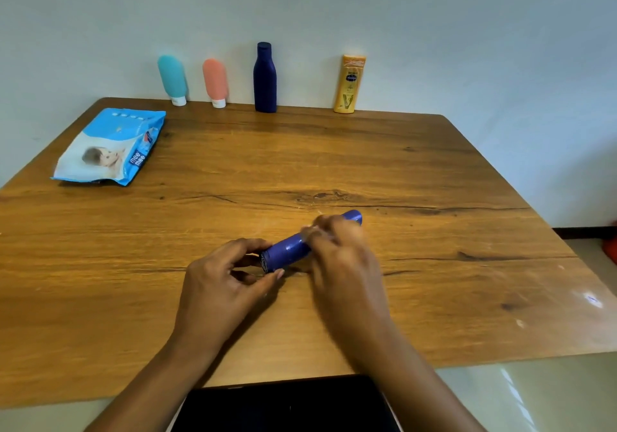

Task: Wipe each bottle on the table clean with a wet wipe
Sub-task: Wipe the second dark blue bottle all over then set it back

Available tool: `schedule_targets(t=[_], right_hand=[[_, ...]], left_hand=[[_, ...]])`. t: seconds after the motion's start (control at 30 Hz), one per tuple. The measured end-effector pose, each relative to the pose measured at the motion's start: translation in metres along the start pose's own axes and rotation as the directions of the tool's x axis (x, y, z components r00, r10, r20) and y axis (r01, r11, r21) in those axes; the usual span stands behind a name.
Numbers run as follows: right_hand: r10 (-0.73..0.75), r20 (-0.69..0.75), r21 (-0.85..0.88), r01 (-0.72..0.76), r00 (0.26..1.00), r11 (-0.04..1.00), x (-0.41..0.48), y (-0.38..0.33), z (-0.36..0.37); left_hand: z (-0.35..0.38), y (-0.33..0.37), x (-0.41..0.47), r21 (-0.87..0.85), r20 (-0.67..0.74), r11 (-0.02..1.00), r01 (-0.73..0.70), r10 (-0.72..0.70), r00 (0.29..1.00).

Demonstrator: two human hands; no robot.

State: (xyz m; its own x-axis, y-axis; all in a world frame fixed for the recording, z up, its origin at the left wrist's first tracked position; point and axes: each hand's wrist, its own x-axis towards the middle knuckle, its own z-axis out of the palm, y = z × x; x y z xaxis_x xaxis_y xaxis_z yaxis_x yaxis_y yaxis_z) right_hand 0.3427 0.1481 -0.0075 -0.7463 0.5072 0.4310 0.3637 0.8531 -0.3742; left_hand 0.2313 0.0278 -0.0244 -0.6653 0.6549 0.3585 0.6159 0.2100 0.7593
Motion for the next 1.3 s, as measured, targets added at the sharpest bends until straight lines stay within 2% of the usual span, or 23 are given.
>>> schedule_targets(t=[0.07, 0.13, 0.23, 0.3, 0.33, 0.47, 0.53, 0.6, 0.63, 0.7, 0.73, 0.77, 0.8, 0.87, 0.93, 1.0, 1.1, 1.13, 1.3], right_hand=[[0.191, -0.073, 0.103, -0.183, 0.979, 0.978, 0.015, 0.027, -0.006], [0.241, -0.101, 0.162, -0.223, 0.965, 0.961, 0.022, 0.038, -0.007], [0.066, -0.085, 0.062, -0.061, 0.994, 0.996, 0.013, 0.011, -0.001], [-0.027, -0.057, 0.078, 0.032, 0.998, 0.996, 0.002, 0.000, 0.003], [-0.016, -0.057, 0.126, 0.023, 0.998, 0.992, 0.002, 0.005, 0.002], [0.274, -0.101, 0.352, -0.223, 0.957, 0.909, 0.027, 0.045, 0.002], [0.293, -0.132, 0.337, -0.235, 0.947, 0.912, 0.031, 0.048, 0.003], [0.165, -0.095, 0.236, -0.138, 0.982, 0.962, 0.024, 0.030, 0.005], [0.049, -0.059, 0.182, -0.038, 0.997, 0.983, 0.017, 0.017, 0.006], [-0.183, 0.031, 0.059, 0.181, 0.983, 0.982, 0.003, -0.008, 0.006], [-0.249, 0.056, 0.023, 0.248, 0.967, 0.968, -0.001, -0.011, 0.008], [-0.253, 0.057, 0.027, 0.251, 0.966, 0.968, 0.001, -0.008, 0.008], [-0.201, 0.027, 0.059, 0.199, 0.979, 0.978, 0.006, -0.002, 0.007], [0.015, -0.060, 0.159, -0.005, 0.998, 0.987, 0.020, 0.021, 0.005], [0.197, -0.086, 0.263, -0.168, 0.977, 0.950, 0.032, 0.044, 0.004], [0.210, -0.095, 0.273, -0.177, 0.973, 0.945, 0.036, 0.050, 0.006], [0.102, -0.090, 0.215, -0.081, 0.991, 0.973, 0.028, 0.046, 0.010], [0.107, -0.100, 0.229, -0.082, 0.989, 0.970, 0.030, 0.049, 0.010], [0.230, -0.006, 0.143, -0.226, 0.973, 0.963, 0.060, 0.079, -0.008]], left_hand=[[0.000, -0.001, 0.000, 0.014, -0.001, 1.000, -0.005, 0.005, 1.000], [0.000, 0.000, 0.001, 0.023, 0.003, 1.000, -0.001, 0.001, 1.000], [0.001, 0.002, 0.002, 0.011, -0.008, 1.000, 0.029, -0.029, 1.000], [0.001, 0.004, 0.003, -0.013, -0.009, 0.999, 0.052, -0.053, 0.999], [0.001, 0.004, 0.002, -0.020, -0.005, 0.998, 0.055, -0.055, 0.998], [0.002, 0.002, 0.003, -0.073, -0.021, 0.993, 0.092, -0.093, 0.995], [0.002, 0.000, 0.004, -0.089, -0.022, 0.989, 0.114, -0.117, 0.993], [0.003, 0.000, 0.004, -0.081, -0.017, 0.989, 0.126, -0.128, 0.992], [0.003, -0.001, 0.005, -0.074, -0.016, 0.989, 0.131, -0.132, 0.991], [0.003, -0.002, 0.005, -0.073, -0.015, 0.988, 0.138, -0.140, 0.990], [0.004, -0.002, 0.005, -0.084, -0.011, 0.986, 0.146, -0.147, 0.989], [0.004, -0.002, 0.005, -0.099, -0.009, 0.983, 0.153, -0.155, 0.988], [0.003, -0.002, 0.005, -0.110, -0.010, 0.981, 0.158, -0.160, 0.987], [0.003, -0.001, 0.004, -0.121, -0.017, 0.980, 0.161, -0.164, 0.986], [0.002, 0.001, 0.003, -0.136, -0.021, 0.977, 0.163, -0.167, 0.986], [0.001, 0.001, 0.003, -0.156, -0.030, 0.975, 0.161, -0.168, 0.985], [-0.001, 0.001, 0.004, -0.184, -0.027, 0.969, 0.165, -0.173, 0.985], [-0.002, 0.002, 0.005, -0.194, -0.030, 0.968, 0.157, -0.166, 0.986], [-0.007, 0.014, 0.028, -0.227, -0.091, 0.970, 0.083, -0.106, 0.990]])
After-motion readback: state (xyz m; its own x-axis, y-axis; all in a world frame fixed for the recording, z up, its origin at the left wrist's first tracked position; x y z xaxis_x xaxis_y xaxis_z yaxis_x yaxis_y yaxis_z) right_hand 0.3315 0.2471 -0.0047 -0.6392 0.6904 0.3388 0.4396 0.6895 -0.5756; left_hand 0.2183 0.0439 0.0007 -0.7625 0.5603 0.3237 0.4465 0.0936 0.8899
